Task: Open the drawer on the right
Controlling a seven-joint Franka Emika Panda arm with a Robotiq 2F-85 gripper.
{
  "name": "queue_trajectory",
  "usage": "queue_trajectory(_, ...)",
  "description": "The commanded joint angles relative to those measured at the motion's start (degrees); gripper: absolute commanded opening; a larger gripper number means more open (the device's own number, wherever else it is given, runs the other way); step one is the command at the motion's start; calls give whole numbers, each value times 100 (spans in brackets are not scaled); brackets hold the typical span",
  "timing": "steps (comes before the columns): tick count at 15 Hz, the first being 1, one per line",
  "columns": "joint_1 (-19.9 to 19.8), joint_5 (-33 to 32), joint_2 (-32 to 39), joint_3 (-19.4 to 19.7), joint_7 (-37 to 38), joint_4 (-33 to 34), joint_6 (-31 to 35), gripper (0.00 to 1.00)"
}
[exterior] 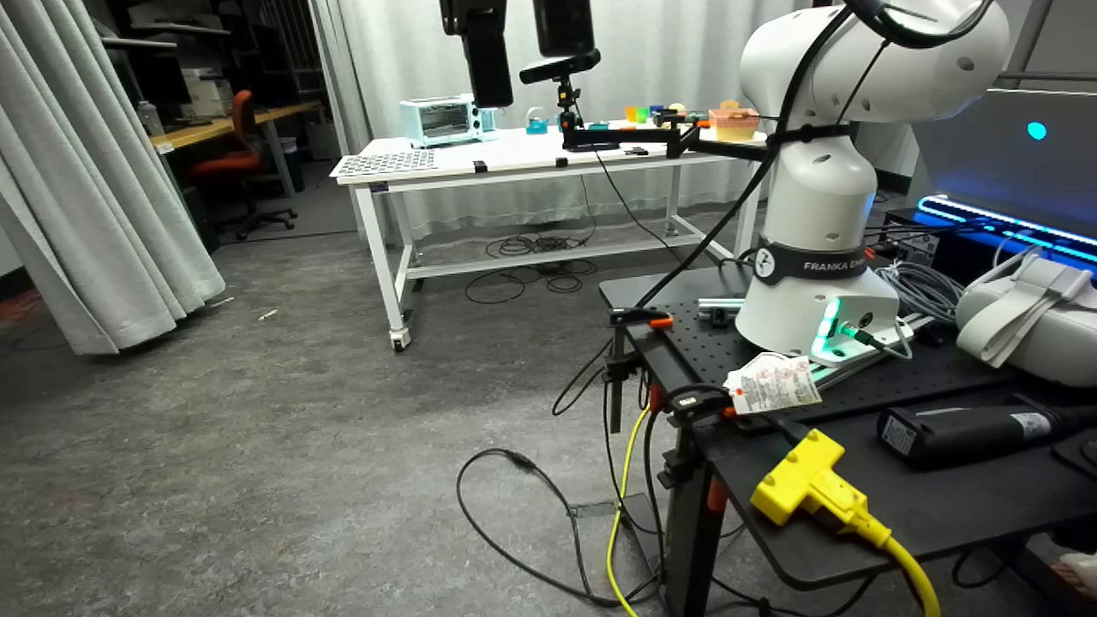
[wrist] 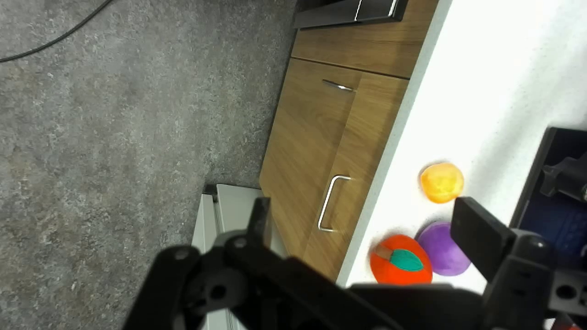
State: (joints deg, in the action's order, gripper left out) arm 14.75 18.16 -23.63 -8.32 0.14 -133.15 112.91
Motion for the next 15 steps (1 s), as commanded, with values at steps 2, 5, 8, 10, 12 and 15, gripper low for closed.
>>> queue_trajectory(2,-68,24,-1,-59,-17,14,-22,100)
queue_trajectory(5,-68,24,0,-59,-17,14,-22,100)
queue_trajectory(8,-68,23,0,-59,-17,14,-22,100)
queue_trajectory(10,-68,23,0,-59,-17,14,-22,100)
queue_trajectory(12,-100,-91,85,-86,-54,-44,93,100)
queue_trajectory(15,-174,-286,325,-63,-172,-217,377,100)
